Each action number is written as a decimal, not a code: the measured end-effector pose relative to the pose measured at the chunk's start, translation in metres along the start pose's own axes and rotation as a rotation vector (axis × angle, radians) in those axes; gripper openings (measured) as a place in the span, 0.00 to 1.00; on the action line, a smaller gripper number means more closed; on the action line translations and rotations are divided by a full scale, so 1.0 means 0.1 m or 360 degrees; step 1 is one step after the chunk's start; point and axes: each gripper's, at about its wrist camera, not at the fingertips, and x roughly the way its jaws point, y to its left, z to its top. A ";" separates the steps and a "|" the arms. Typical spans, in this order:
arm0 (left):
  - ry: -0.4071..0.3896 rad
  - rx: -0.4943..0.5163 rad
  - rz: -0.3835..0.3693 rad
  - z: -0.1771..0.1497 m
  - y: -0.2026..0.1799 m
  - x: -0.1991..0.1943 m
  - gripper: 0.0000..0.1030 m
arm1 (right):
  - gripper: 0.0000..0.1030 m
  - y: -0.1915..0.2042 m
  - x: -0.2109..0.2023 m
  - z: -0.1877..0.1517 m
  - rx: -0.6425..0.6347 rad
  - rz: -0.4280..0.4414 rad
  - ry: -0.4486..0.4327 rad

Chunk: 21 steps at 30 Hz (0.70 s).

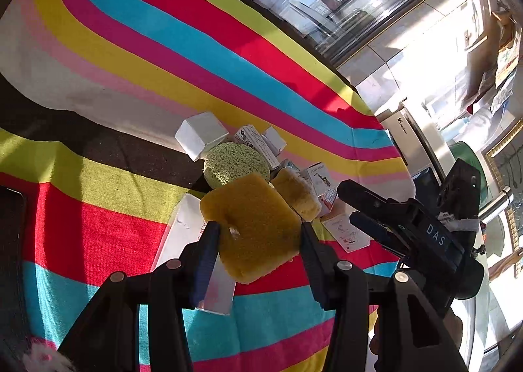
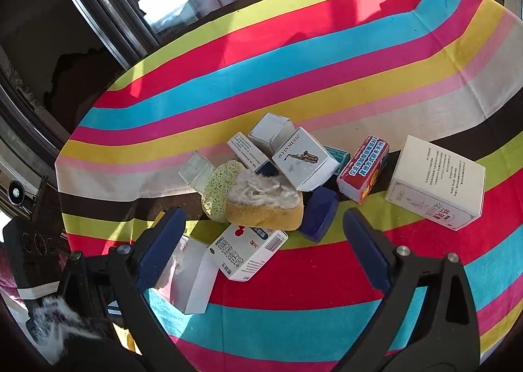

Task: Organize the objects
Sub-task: 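Grasp the fluffy-topped yellow sponge with the right tool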

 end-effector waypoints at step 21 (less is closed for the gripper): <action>-0.0038 -0.0032 0.0016 -0.09 0.16 -0.18 0.49 | 0.68 0.03 0.50 0.02 -0.0029 -0.0064 0.0144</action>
